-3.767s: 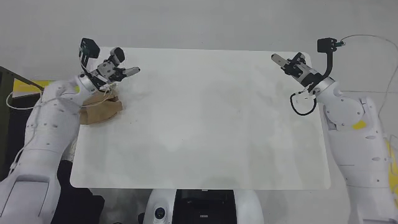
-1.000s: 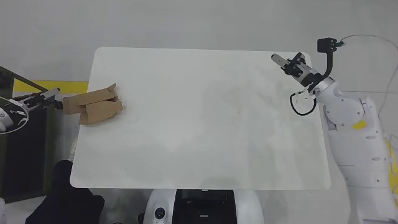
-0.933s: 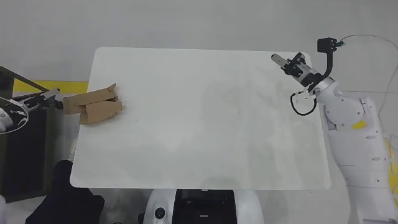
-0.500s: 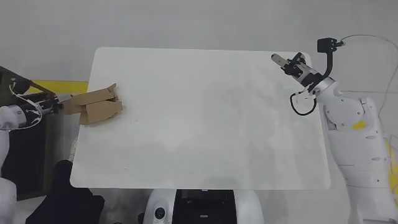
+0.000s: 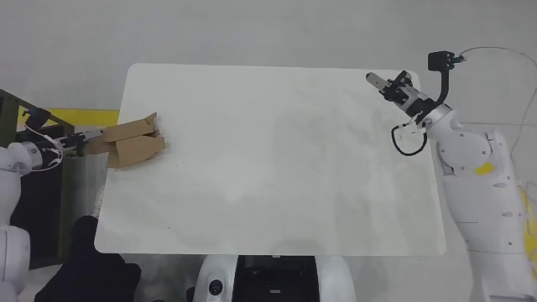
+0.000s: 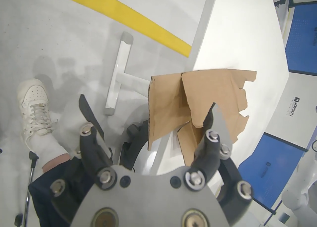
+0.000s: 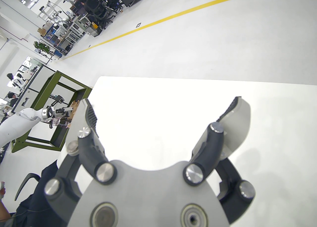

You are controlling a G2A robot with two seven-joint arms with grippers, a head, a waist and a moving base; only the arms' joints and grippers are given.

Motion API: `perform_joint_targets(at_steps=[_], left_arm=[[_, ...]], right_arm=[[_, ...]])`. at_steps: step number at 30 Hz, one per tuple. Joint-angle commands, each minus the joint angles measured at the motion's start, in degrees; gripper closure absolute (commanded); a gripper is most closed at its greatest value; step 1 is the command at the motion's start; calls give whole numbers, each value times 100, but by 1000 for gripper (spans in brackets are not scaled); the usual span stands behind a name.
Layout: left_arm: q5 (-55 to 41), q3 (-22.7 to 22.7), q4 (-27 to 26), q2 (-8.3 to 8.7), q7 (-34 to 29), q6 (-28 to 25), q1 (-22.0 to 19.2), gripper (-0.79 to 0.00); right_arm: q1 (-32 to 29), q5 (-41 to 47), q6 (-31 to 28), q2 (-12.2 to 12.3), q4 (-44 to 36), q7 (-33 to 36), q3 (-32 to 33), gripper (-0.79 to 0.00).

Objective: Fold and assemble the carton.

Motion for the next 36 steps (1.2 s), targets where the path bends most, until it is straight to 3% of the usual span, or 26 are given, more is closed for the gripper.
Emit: perform_joint_targets(at_steps=[1,3,7,11,15,28,36], left_arm=[[14,17,48,-10,18,-4,-33,-292],[42,40,86,-22,32,2,-62,-206],[69,72,146,-38,44,0,-111,-206],[67,81,197,-43,68,-9,-148,-132],[3,72,223,-50,39,-65,-167,0],[-900,-304,233,46,-197,-715,-200,0],[-1897,-369,-573,-16,-383,-668,96,0]], right_arm=[[0,-1,0,0,0,0,0,-785],[0,-1,0,0,0,0,0,-785],[0,-1,0,0,0,0,0,-785],[0,-1,0,0,0,0,0,-785],[0,-1,0,0,0,0,0,-785],[0,-1,0,0,0,0,0,-785],[0,-1,0,0,0,0,0,-785]])
